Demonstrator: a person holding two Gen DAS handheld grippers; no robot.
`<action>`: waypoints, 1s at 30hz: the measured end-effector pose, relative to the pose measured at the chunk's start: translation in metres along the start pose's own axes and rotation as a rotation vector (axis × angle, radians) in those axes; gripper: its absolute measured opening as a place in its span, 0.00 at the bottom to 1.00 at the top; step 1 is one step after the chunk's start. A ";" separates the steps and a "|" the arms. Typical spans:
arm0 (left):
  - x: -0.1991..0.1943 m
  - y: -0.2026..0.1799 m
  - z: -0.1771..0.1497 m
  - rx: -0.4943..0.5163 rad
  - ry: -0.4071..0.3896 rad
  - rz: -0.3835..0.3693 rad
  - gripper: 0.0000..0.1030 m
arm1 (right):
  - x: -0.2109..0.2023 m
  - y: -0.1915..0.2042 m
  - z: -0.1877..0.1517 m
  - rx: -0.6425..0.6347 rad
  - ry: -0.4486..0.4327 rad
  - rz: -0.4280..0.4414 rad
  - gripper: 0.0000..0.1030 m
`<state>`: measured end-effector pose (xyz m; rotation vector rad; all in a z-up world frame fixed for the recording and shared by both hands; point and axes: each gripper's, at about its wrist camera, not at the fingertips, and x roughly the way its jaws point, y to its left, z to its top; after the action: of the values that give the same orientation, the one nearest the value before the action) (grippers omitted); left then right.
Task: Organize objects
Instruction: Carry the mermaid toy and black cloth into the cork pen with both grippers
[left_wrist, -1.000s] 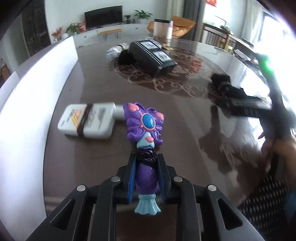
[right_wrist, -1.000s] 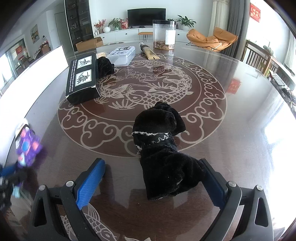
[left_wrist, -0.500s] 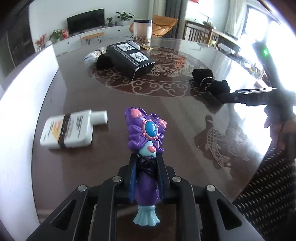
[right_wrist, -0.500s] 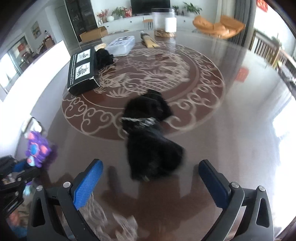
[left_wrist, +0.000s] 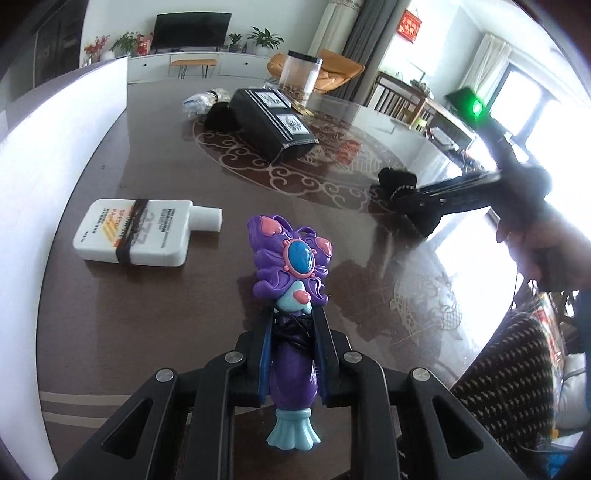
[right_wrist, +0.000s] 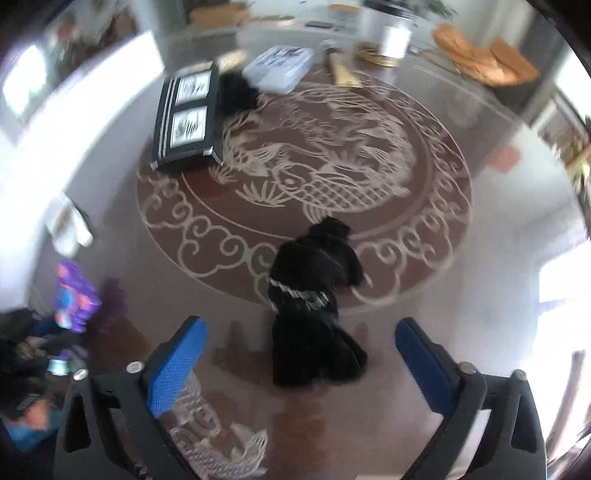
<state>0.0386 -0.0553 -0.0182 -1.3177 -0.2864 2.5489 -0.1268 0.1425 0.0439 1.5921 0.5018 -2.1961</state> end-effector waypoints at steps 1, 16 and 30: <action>-0.003 0.001 0.000 -0.004 -0.010 -0.004 0.18 | 0.002 0.003 0.002 -0.012 0.000 -0.020 0.29; -0.126 0.042 0.053 -0.121 -0.294 -0.049 0.18 | -0.090 0.076 -0.004 0.070 -0.218 0.191 0.31; -0.192 0.219 0.026 -0.419 -0.223 0.497 0.29 | -0.138 0.326 0.088 -0.233 -0.344 0.641 0.51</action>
<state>0.0939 -0.3249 0.0809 -1.3760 -0.6366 3.1954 0.0036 -0.1700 0.1810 1.0299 0.1085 -1.7790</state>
